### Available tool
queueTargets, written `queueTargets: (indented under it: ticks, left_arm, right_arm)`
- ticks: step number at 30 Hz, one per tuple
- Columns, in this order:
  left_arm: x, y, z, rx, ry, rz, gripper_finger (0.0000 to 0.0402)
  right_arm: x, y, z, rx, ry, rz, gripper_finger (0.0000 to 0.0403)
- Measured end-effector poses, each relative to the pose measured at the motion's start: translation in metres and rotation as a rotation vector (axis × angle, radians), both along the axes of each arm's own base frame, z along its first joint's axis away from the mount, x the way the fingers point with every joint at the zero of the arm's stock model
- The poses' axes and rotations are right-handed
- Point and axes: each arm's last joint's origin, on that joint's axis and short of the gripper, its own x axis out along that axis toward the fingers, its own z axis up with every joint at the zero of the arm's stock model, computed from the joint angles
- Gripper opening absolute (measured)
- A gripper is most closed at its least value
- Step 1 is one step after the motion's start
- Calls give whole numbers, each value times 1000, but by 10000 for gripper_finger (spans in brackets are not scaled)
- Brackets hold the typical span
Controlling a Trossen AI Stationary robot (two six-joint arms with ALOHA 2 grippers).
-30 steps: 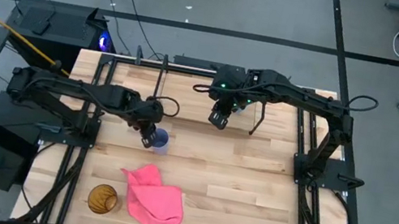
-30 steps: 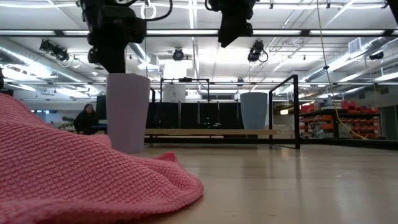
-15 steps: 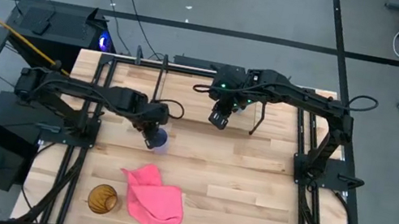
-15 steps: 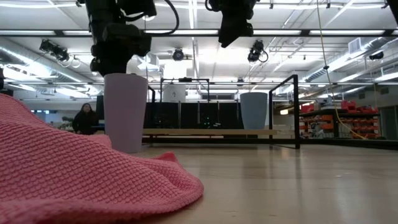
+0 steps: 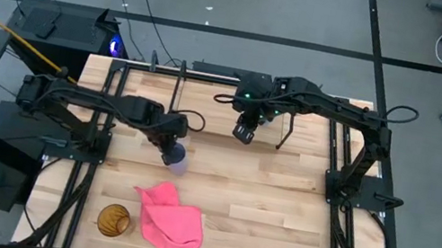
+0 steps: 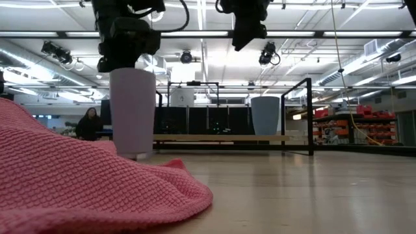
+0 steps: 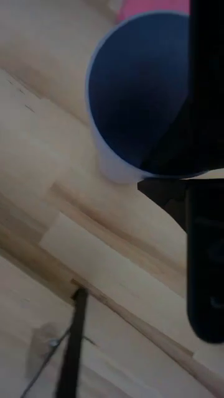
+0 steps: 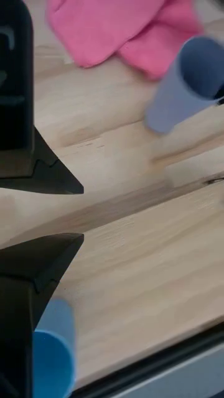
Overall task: Stack small to large cups/mugs on shelf
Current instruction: Put the purple cup on the shelf
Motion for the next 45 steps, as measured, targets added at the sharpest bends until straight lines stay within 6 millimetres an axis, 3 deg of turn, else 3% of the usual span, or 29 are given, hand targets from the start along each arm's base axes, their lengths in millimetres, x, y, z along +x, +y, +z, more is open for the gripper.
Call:
queueTargets:
  ticks: [9,19,26,32,40,45]
  left_arm:
    - [16,-9,48,26,-165,-82,10]
    - [27,-25,85,48,-290,-158,9]
    - [58,-34,80,78,-227,-248,14]
    - [82,-35,64,85,-107,-286,9]
    - [111,-38,43,85,-45,-301,12]
    - [129,-39,32,99,-16,-345,9]
  right_arm:
    - [-15,7,-6,33,170,-76,119]
    - [-23,46,-8,-56,299,-72,119]
    - [-29,74,-5,-112,284,-84,119]
    - [-59,90,-12,-140,293,-152,119]
    - [-110,101,-48,-82,241,-255,119]
    - [-128,103,-74,-22,174,-262,119]
